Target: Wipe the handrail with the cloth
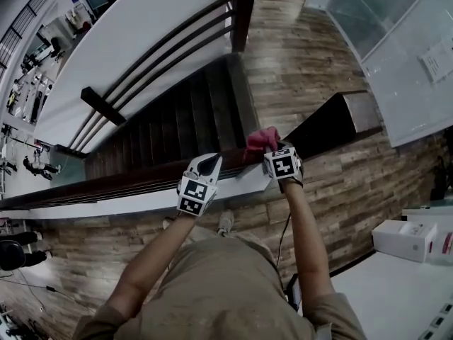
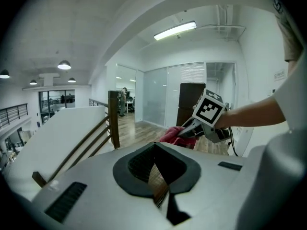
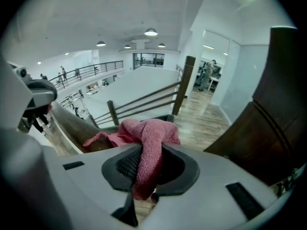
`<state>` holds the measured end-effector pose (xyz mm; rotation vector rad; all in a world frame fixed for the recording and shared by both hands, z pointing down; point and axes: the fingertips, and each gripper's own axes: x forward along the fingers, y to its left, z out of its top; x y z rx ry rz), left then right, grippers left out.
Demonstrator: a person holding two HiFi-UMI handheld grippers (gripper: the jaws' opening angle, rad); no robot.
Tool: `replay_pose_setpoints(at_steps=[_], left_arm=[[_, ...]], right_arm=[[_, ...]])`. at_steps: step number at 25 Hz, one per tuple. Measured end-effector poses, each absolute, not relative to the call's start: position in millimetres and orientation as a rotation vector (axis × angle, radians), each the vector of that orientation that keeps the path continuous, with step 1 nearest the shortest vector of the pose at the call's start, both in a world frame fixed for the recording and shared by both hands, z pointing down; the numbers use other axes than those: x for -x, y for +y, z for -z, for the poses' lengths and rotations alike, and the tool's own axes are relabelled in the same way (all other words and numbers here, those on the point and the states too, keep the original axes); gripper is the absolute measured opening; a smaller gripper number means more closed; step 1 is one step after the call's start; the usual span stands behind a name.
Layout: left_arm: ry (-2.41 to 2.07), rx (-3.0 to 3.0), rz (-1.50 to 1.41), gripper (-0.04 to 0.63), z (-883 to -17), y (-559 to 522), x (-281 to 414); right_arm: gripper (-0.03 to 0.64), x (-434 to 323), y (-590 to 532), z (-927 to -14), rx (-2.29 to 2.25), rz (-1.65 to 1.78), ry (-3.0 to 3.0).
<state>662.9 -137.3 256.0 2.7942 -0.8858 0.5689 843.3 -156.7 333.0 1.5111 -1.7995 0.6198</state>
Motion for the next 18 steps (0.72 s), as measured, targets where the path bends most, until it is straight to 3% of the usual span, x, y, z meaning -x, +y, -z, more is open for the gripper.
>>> replay_pose_setpoints(at_steps=[6,9,14,18], left_arm=[[-0.861,-2.812,-0.564,0.017,-255,-125,-677],[-0.887,-2.798,-0.548,0.017,-254,-121,-666],[-1.017,-2.739,-0.517,0.017,-254,-124,-612],[-1.172,-2.645,-0.49,0.017,-252,-123,-535]], right_arm=[[0.074,-947,-145,-331,-1.752,-0.414,-1.51],[0.074,-960,-139,-326,-1.775,-0.266,-1.448],[0.074,-909,-144,-276,-1.827,-0.055,-1.662],[0.075,-805,-161,-234,-1.722,0.011,-1.909]])
